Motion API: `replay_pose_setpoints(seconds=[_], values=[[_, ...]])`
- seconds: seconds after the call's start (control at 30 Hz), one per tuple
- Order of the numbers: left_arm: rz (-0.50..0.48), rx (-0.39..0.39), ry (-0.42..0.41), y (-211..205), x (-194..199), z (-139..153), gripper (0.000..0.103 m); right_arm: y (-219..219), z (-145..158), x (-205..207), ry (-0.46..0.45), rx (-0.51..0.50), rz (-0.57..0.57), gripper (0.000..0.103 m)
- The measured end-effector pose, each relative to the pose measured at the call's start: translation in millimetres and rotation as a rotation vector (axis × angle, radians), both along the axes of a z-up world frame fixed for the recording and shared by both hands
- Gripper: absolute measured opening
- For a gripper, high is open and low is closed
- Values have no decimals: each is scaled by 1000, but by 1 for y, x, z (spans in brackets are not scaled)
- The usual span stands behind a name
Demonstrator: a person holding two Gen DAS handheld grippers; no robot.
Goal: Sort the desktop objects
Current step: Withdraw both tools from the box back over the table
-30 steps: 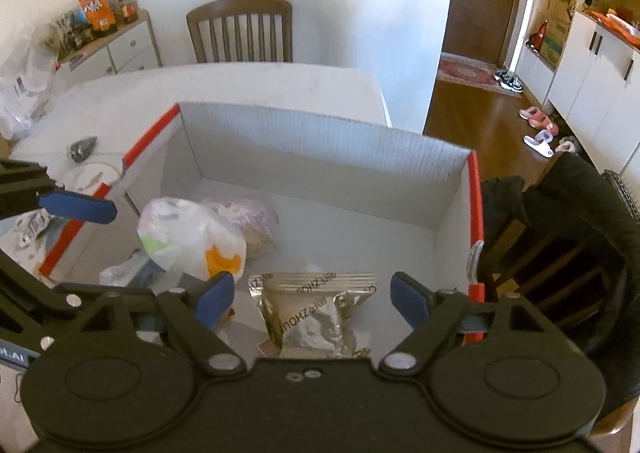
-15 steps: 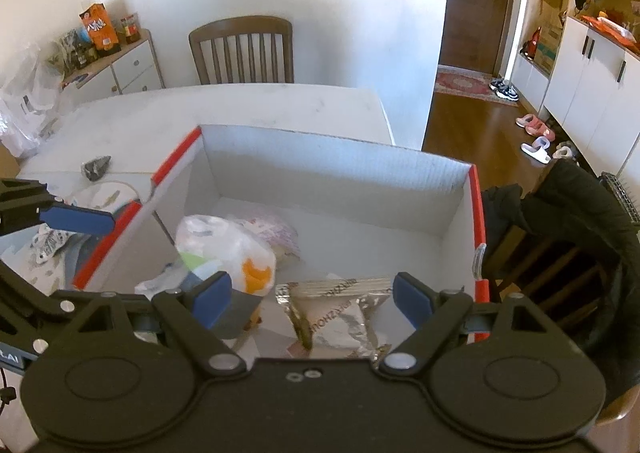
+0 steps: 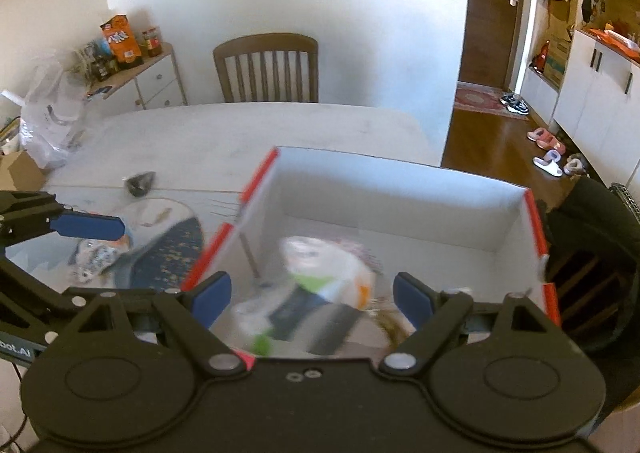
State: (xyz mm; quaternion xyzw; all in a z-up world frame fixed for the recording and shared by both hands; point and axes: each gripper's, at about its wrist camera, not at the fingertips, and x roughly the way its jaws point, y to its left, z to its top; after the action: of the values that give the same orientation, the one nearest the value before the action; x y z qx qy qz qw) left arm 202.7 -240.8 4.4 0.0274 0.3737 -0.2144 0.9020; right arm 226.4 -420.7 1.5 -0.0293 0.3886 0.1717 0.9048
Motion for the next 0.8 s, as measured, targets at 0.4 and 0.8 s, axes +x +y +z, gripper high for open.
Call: replay_pose_setpoints(seconds=[0.4, 0.8], values=[[46, 1, -38, 95, -30, 5, 85, 80, 5, -18, 5, 36, 23, 90], [113, 7, -48, 182, -40, -4, 85, 164, -10, -30, 28, 42, 59, 90]])
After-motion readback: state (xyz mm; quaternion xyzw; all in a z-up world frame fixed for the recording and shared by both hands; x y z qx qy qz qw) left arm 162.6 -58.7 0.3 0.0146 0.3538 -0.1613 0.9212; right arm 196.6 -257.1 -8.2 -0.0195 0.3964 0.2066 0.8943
